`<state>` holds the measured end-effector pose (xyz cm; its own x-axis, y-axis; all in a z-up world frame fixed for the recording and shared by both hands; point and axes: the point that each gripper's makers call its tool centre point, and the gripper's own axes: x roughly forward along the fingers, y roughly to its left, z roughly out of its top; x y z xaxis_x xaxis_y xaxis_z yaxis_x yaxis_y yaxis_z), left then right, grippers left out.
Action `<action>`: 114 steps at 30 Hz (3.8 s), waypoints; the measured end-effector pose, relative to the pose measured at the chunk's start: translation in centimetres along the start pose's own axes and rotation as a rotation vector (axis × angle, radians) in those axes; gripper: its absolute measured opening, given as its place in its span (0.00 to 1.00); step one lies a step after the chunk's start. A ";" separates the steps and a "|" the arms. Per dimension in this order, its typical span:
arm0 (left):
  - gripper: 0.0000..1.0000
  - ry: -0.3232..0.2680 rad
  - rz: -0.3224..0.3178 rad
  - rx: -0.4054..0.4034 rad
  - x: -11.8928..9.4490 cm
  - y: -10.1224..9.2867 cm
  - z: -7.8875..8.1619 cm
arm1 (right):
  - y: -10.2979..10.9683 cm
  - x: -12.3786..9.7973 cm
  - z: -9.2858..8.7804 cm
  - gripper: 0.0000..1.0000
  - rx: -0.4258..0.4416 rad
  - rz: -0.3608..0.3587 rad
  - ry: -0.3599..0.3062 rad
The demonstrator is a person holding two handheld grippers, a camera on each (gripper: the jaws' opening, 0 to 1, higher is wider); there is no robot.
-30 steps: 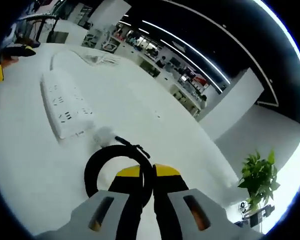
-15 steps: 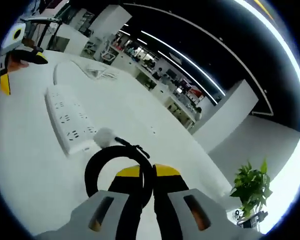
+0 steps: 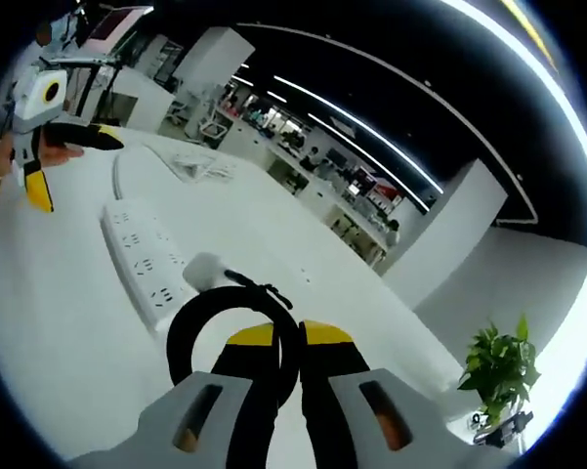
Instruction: Straighten the power strip on the desk, plug the charger into it
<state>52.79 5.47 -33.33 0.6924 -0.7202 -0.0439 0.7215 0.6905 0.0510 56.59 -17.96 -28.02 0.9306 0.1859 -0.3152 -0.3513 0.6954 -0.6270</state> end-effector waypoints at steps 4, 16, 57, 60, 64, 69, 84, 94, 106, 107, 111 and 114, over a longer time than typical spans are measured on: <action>0.95 -0.001 0.004 0.010 0.3 0.4 0.2 | -0.2 -0.2 0.9 0.05 0.010 -0.004 -0.027; 0.97 0.000 0.006 0.074 1.8 1.1 1.5 | 0.1 0.4 3.6 0.05 0.043 0.007 -0.120; 0.99 -0.045 0.005 0.400 5.7 1.7 4.2 | 2.4 0.5 6.0 0.05 0.055 0.047 -0.226; 0.99 -0.041 -0.003 0.413 6.0 1.7 4.4 | 2.5 0.5 6.2 0.05 0.052 0.051 -0.226; 0.99 -0.036 -0.012 0.431 6.2 1.6 4.5 | 2.9 0.5 6.3 0.05 0.044 0.057 -0.225; 0.97 -0.030 -0.027 0.443 6.7 1.5 4.5 | 3.4 0.6 6.5 0.05 0.030 0.067 -0.219; 0.93 0.037 -0.053 0.505 8.0 1.2 3.2 | 4.2 0.7 7.1 0.06 0.004 0.083 -0.216; 0.88 0.058 -0.070 0.551 8.6 0.3 3.3 | 4.8 0.6 7.0 0.06 -0.019 0.094 -0.206; 0.78 0.096 -0.072 0.630 9.4 -0.7 2.7 | 5.3 0.2 7.4 0.06 -0.031 0.100 -0.210; 0.76 0.095 -0.074 0.633 9.4 -0.7 2.7 | 5.3 0.2 7.4 0.06 -0.033 0.100 -0.209; 0.70 0.090 -0.078 0.628 9.4 -1.1 2.8 | 5.4 0.1 7.4 0.06 -0.035 0.100 -0.210; 0.66 0.093 -0.087 0.628 9.5 -1.4 2.6 | 5.4 0.0 7.5 0.06 -0.035 0.101 -0.211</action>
<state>58.30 -2.49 -31.25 0.6492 -0.7437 -0.1595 0.6539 0.4386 0.6165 55.47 -8.97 -26.10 0.8903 0.3967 -0.2236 -0.4432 0.6422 -0.6254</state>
